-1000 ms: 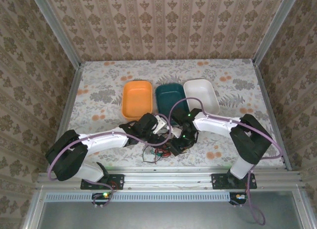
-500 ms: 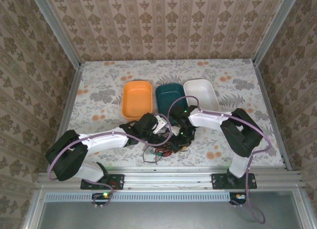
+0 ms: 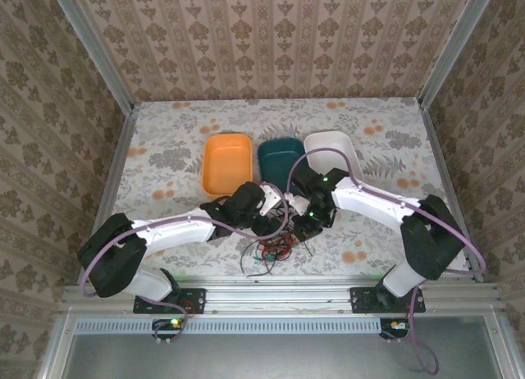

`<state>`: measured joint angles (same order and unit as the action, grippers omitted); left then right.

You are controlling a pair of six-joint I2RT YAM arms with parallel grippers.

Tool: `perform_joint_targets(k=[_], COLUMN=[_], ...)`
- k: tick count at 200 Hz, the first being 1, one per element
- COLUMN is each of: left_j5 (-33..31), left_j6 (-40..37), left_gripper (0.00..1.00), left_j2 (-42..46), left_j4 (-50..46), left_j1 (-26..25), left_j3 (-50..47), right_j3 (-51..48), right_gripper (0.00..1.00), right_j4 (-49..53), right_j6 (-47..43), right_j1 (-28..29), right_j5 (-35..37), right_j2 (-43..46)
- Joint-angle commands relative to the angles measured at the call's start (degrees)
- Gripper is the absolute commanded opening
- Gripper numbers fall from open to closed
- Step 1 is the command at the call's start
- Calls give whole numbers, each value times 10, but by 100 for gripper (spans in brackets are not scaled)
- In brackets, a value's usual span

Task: Untangle the cables

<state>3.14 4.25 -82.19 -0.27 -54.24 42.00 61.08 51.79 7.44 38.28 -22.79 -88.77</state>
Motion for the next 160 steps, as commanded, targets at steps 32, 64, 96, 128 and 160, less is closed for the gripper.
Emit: perform_joint_targets(k=[32,64,96,128,160], left_j5=[-23,-23,0,6,11], left_j6=[-12,-14,-16,-33,-64], left_gripper=[76,80,85,90,94], left_j2=[-34,-16,12,20,32], left_j4=[-45,-25,-6,-7,9], left_j1=[2,2,2,-9,-24], left_j3=[-11,-27,-46,-40,-28], right_j3=[46,29,15,5,1], right_gripper=[0,0,0,0,0], right_j4=[-54,-97,-118,-144,-152], right_j6=[44,68,81,98,111], right_j1=[-61,-77,-79,-82,-93], right_j5=[-30,-48,-42,-39,-41], right_j2=[126,153,149,141,128])
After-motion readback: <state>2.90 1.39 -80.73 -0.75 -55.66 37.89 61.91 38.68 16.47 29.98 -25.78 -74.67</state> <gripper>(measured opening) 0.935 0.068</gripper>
